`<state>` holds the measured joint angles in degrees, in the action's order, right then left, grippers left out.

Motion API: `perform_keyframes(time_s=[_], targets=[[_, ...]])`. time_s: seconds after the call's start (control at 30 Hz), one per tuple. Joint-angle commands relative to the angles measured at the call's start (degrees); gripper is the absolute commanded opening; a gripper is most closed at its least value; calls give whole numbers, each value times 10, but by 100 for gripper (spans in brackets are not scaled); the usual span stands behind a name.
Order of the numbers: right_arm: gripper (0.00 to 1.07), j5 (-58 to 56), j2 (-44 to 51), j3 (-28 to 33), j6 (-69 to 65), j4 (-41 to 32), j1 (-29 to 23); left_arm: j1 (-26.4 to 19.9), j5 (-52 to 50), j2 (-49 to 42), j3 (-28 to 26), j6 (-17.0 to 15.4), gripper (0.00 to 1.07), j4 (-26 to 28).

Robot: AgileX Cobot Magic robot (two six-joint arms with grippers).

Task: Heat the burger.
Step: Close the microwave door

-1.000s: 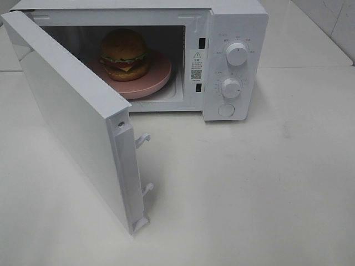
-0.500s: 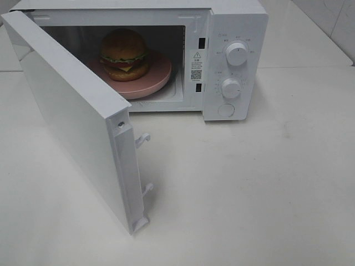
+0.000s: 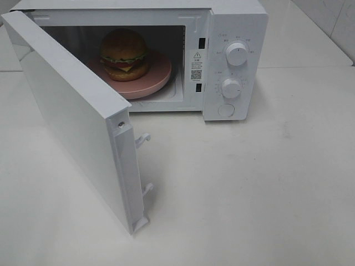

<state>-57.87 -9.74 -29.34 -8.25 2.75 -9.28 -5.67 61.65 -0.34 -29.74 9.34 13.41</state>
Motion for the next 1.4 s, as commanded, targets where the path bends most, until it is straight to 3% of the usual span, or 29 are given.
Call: perform_keyframes(time_s=[0.03, 0.27, 1.4], targets=[[76, 9, 28, 6, -3, -1, 10, -3, 1, 0, 1, 0, 100, -2], [75, 9, 115, 6, -2, 1, 22, -3, 1, 0, 1, 0, 100, -2], [75, 9, 116, 7, -3, 1, 30, -3, 1, 1, 1, -1, 100, 0]])
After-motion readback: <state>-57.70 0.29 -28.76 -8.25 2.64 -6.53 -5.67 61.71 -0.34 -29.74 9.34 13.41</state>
